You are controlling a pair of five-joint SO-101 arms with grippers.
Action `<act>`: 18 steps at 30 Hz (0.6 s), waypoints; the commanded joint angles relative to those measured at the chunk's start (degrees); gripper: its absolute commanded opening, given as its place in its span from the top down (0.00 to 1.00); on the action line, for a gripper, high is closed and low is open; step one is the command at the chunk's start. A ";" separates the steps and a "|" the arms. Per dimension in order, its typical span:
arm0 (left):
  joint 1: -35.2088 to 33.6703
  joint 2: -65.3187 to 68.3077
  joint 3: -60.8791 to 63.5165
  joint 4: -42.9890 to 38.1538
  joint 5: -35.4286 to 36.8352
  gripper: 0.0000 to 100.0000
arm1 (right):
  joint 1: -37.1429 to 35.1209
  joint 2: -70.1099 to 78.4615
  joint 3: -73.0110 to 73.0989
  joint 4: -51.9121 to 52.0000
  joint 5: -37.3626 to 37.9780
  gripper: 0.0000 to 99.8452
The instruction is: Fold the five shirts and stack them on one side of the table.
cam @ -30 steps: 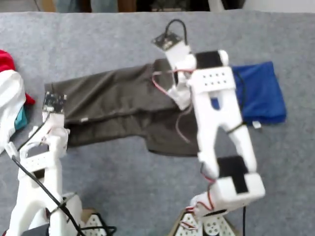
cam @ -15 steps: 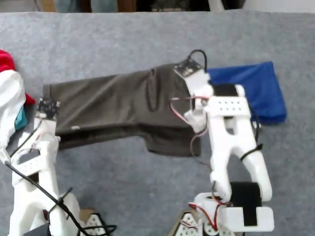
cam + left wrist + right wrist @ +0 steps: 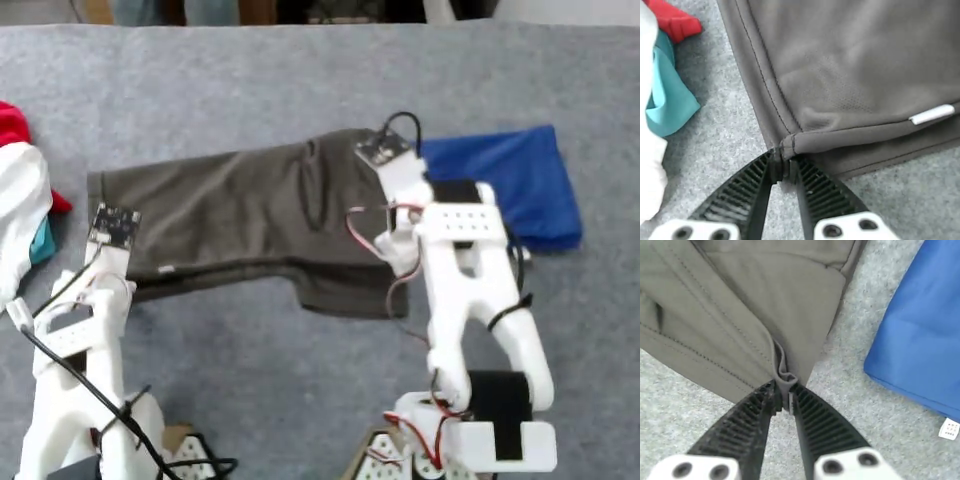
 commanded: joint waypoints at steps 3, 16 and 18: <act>0.31 -0.79 -0.66 -0.44 -0.26 0.97 | 4.40 -2.24 2.59 -0.44 2.64 0.99; -1.71 -0.79 -1.19 -0.35 -0.53 0.96 | 1.85 -2.24 4.35 -0.26 5.01 0.98; -3.38 -1.23 -1.27 -0.35 -0.70 0.93 | 1.14 -2.24 4.44 -0.18 4.92 0.94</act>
